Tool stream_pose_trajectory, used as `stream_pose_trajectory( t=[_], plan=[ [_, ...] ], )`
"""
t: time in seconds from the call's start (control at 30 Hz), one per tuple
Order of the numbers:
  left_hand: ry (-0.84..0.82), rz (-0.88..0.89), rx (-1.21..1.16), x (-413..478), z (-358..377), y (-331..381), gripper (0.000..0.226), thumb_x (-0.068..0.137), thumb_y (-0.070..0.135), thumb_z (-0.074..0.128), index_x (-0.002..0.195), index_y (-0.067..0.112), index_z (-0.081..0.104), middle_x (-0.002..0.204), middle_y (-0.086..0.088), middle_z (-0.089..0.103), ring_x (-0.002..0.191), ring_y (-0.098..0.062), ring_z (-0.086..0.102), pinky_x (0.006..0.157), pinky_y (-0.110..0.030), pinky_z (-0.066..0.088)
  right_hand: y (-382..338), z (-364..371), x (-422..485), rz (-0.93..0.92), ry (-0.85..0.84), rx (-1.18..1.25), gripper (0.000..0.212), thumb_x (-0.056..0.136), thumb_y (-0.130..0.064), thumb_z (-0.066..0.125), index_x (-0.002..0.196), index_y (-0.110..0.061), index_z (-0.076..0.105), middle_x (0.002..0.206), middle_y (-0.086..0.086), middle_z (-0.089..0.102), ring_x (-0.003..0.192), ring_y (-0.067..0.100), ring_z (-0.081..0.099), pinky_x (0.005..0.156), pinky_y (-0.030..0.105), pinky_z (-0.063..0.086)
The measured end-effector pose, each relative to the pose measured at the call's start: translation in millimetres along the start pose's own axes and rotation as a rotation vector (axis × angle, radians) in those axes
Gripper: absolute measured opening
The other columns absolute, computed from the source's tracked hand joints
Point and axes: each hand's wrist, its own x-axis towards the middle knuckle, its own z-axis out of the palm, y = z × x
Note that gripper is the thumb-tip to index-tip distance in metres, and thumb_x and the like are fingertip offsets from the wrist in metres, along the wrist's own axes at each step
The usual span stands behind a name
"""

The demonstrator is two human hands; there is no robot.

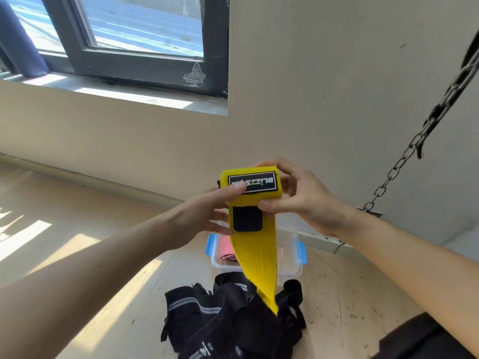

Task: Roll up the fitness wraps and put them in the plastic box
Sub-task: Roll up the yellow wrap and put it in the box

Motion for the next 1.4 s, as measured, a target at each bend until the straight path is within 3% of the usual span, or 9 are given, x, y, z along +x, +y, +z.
stream_pose_trajectory(
  t=[0.23,0.37,0.53,0.77,0.93,1.07,1.17,1.27,1.4],
  plan=[
    [0.073,0.032,-0.041,0.7,2.5,2.8,0.053,0.079,0.046,0.070,0.126,0.022,0.065,0.108,-0.002,0.075,0.095,-0.020,0.073,0.071,-0.027,0.057,10.2,-2.3,2.5,-0.008,-0.011,-0.191,0.075,0.075,-0.011,0.088,0.137,-0.033,0.052,0.128,-0.003,0.063,0.119,0.022,0.062,0.094,0.044,0.059],
    [0.122,0.103,-0.032,1.8,2.4,3.8,0.051,0.077,0.035,0.077,0.124,0.020,0.066,0.104,-0.003,0.072,0.087,-0.015,0.071,0.064,-0.022,0.054,4.7,-5.4,2.8,0.158,-0.070,-0.001,0.075,0.078,-0.023,0.083,0.143,-0.034,0.047,0.132,0.001,0.062,0.114,0.024,0.067,0.074,0.039,0.062],
    [0.147,0.197,0.001,1.4,-0.2,3.9,0.065,0.072,0.026,0.082,0.133,0.023,0.060,0.115,-0.004,0.070,0.100,-0.021,0.073,0.074,-0.028,0.058,-1.3,-1.1,0.5,0.311,-0.143,0.189,0.057,0.084,-0.055,0.064,0.135,-0.031,0.056,0.128,0.005,0.068,0.113,0.030,0.069,0.066,0.037,0.063],
    [0.165,0.293,0.068,1.1,5.6,2.2,0.071,0.070,0.023,0.086,0.134,0.027,0.056,0.115,0.004,0.071,0.106,-0.020,0.072,0.080,-0.036,0.062,-3.9,1.7,1.8,0.226,-0.059,0.268,0.045,0.080,-0.036,0.069,0.124,-0.028,0.063,0.115,0.001,0.074,0.102,0.025,0.072,0.060,0.029,0.060],
    [-0.013,0.092,-0.017,-0.4,7.7,4.1,0.067,0.076,0.050,0.074,0.137,0.026,0.057,0.125,-0.001,0.072,0.112,-0.027,0.071,0.077,-0.034,0.060,-8.4,-5.1,2.8,0.121,0.019,0.273,0.058,0.078,-0.024,0.074,0.133,-0.022,0.057,0.111,0.000,0.073,0.103,0.026,0.072,0.064,0.032,0.060],
    [0.050,0.028,-0.093,0.4,10.2,5.6,0.062,0.082,0.060,0.063,0.135,0.027,0.060,0.123,-0.003,0.073,0.104,-0.027,0.073,0.071,-0.031,0.059,-0.5,-4.5,-1.0,0.049,0.037,0.109,0.065,0.071,-0.015,0.081,0.131,-0.019,0.056,0.106,-0.004,0.071,0.102,0.021,0.070,0.073,0.039,0.062],
    [0.075,0.023,-0.107,-0.6,9.3,6.8,0.063,0.081,0.061,0.063,0.135,0.029,0.061,0.116,-0.002,0.073,0.096,-0.025,0.074,0.066,-0.029,0.058,1.9,-2.6,-1.6,0.009,0.037,0.028,0.068,0.069,-0.014,0.085,0.130,-0.022,0.056,0.115,0.000,0.067,0.109,0.021,0.066,0.081,0.043,0.062],
    [0.060,0.052,-0.101,-3.4,7.2,7.5,0.055,0.083,0.051,0.065,0.133,0.027,0.061,0.110,0.002,0.074,0.093,-0.023,0.075,0.065,-0.026,0.057,2.0,-1.3,-1.8,0.049,0.012,0.013,0.070,0.070,-0.016,0.086,0.132,-0.026,0.055,0.122,0.000,0.064,0.110,0.021,0.067,0.073,0.042,0.063],
    [0.091,0.086,-0.101,-3.8,2.8,7.8,0.070,0.076,0.045,0.078,0.139,0.023,0.057,0.120,-0.006,0.069,0.098,-0.024,0.072,0.067,-0.025,0.056,1.0,-1.2,-0.9,0.193,-0.085,0.102,0.064,0.080,-0.028,0.081,0.137,-0.034,0.052,0.130,0.000,0.062,0.113,0.025,0.069,0.071,0.043,0.062]
  ],
)
